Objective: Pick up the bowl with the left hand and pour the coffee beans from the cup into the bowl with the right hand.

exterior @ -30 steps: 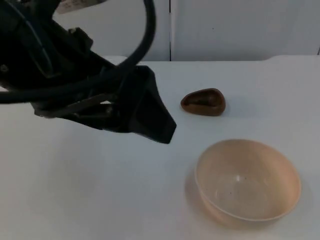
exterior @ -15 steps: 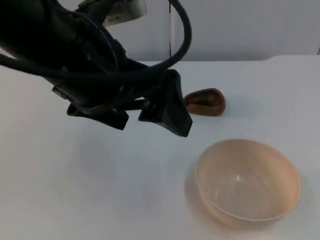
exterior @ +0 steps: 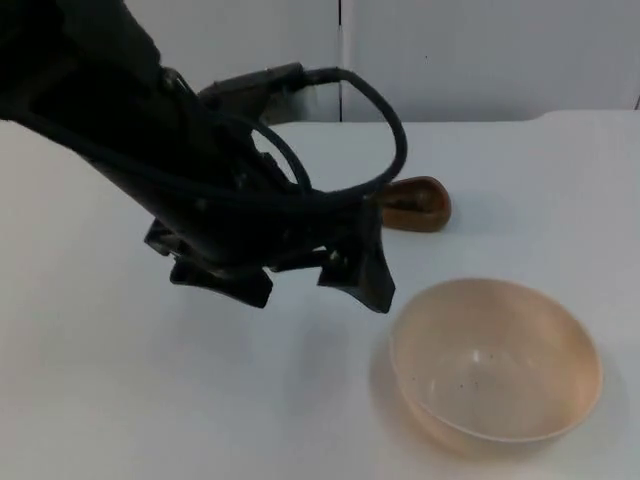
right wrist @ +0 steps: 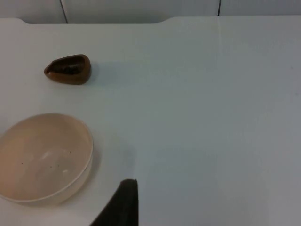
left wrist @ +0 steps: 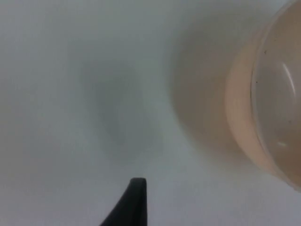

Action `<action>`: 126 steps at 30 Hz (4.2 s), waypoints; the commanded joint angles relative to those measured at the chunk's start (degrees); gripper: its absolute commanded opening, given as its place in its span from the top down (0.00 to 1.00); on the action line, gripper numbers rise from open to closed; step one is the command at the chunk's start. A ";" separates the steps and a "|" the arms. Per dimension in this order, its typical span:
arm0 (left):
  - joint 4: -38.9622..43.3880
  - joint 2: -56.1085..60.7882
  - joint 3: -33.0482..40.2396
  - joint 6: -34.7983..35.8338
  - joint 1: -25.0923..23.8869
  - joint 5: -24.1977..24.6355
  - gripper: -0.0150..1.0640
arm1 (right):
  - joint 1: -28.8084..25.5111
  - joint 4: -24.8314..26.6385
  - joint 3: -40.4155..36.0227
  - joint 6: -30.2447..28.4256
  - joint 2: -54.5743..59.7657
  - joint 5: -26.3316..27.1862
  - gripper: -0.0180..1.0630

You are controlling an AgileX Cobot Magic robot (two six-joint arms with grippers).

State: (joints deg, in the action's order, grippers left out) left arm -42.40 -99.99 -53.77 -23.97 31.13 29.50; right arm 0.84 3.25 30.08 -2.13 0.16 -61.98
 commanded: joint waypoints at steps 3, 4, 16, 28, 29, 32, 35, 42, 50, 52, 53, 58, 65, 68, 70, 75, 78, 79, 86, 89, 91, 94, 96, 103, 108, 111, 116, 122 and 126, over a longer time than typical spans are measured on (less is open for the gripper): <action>-2.29 -2.70 -0.34 1.40 3.20 -4.48 0.09 | -0.27 -0.13 -0.56 0.11 -0.16 0.18 0.01; -2.29 -3.25 -0.50 2.34 4.11 -5.93 0.09 | -0.27 -0.13 -0.56 0.11 -0.16 0.18 0.01; -1.87 -9.67 -2.67 9.93 6.21 -8.61 0.09 | -0.27 -0.13 -0.56 0.11 -0.16 0.18 0.01; -3.73 -14.94 -4.97 11.38 7.15 -7.45 0.09 | -0.27 -0.13 -0.56 0.11 -0.16 0.18 0.01; -3.86 -15.35 -4.97 11.38 7.15 -7.83 0.11 | -0.27 -0.13 -0.56 0.11 -0.16 0.18 0.01; -4.01 -15.93 -4.97 11.38 7.15 -8.59 0.14 | -0.27 -0.13 -0.56 0.11 -0.16 0.18 0.01; -4.41 -15.93 -4.97 11.26 7.15 -9.31 0.17 | -0.27 -0.13 -0.56 0.11 -0.16 0.18 0.01; -5.24 -15.93 -4.97 11.26 7.15 -10.32 0.46 | -0.27 -0.13 -0.56 0.11 -0.16 0.18 0.01; -5.37 -15.93 -4.97 11.26 7.15 -10.72 0.94 | -0.27 -0.13 -0.56 0.11 -0.16 0.18 0.01; -5.37 -15.93 -4.97 11.26 7.15 -10.72 0.99 | -0.27 -0.13 -0.56 0.11 -0.16 0.18 0.01; -5.25 -15.93 -4.97 11.26 7.15 -10.72 0.99 | -0.27 -0.13 -0.56 0.11 -0.16 0.18 0.01; -4.27 -14.78 -4.97 11.15 6.26 -10.36 0.99 | -0.27 -0.13 -0.56 0.11 -0.16 0.18 0.01; -0.45 -12.33 -4.86 10.98 -0.50 -6.22 0.99 | -0.27 -0.13 -0.56 0.11 -0.16 0.18 0.01; 0.63 -11.96 -4.86 10.98 -3.03 -4.55 0.99 | -0.27 -0.13 -0.56 0.11 -0.16 0.18 0.01; 2.06 -11.25 -4.75 10.98 -5.34 -2.98 0.99 | -0.27 -0.23 -0.56 0.11 -0.16 0.18 0.01; 5.81 -9.08 -4.75 11.24 -7.75 -1.29 0.99 | -0.27 -0.23 -0.56 0.11 -0.16 0.18 0.01; 9.06 -7.83 -4.75 12.99 -7.91 -0.57 0.99 | -0.27 -0.34 -0.56 0.11 -0.16 0.18 0.01; 11.91 -7.15 -4.75 14.39 -7.91 -0.36 0.99 | -0.27 -0.34 -0.56 0.11 -0.16 0.18 0.01; 26.89 -4.79 -4.75 26.77 -7.91 0.36 0.99 | -0.27 -0.34 -0.56 0.11 -0.16 0.18 0.01; 28.84 -4.64 -4.75 28.19 -7.80 0.50 0.99 | -0.27 -0.34 -0.56 0.26 -0.16 0.18 0.01; 30.21 -4.64 -4.75 28.47 -7.71 0.87 0.99 | -0.27 -0.57 -0.56 0.46 -0.16 0.18 0.01; 34.82 -4.64 -4.75 31.34 -7.71 1.66 0.99 | -0.27 -2.24 -0.56 2.59 -0.16 0.18 0.01; 35.29 -4.64 -4.75 32.05 -7.71 1.66 0.99 | -0.27 -2.66 -0.56 3.25 -0.16 0.18 0.01; 41.93 -4.51 -4.86 34.18 -3.87 1.21 0.99 | -0.27 -3.25 -0.56 3.86 -0.16 0.18 0.01; 53.23 -4.51 -4.86 42.10 -0.87 1.31 0.99 | -0.27 -2.85 -0.56 3.33 -0.16 0.18 0.01; 54.05 -4.51 -4.86 42.66 -0.74 1.31 0.99 | -0.27 -2.62 -0.56 2.13 -0.16 0.18 0.01; 54.04 -4.51 -4.86 42.65 -0.74 1.30 0.99 | -0.27 -2.51 -0.56 1.22 -0.16 0.18 0.01; 53.94 -4.51 -4.86 42.65 -0.74 -0.63 0.99 | -0.27 -2.51 -0.56 1.54 -0.16 0.18 0.01; 54.08 -4.51 -4.86 42.65 -0.74 -0.40 0.99 | -0.27 -2.51 -0.56 1.54 -0.16 0.18 0.01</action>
State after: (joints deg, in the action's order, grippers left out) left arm 11.10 -105.12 -58.41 17.99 30.10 29.32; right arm 0.84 0.39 30.08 0.00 0.16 -61.98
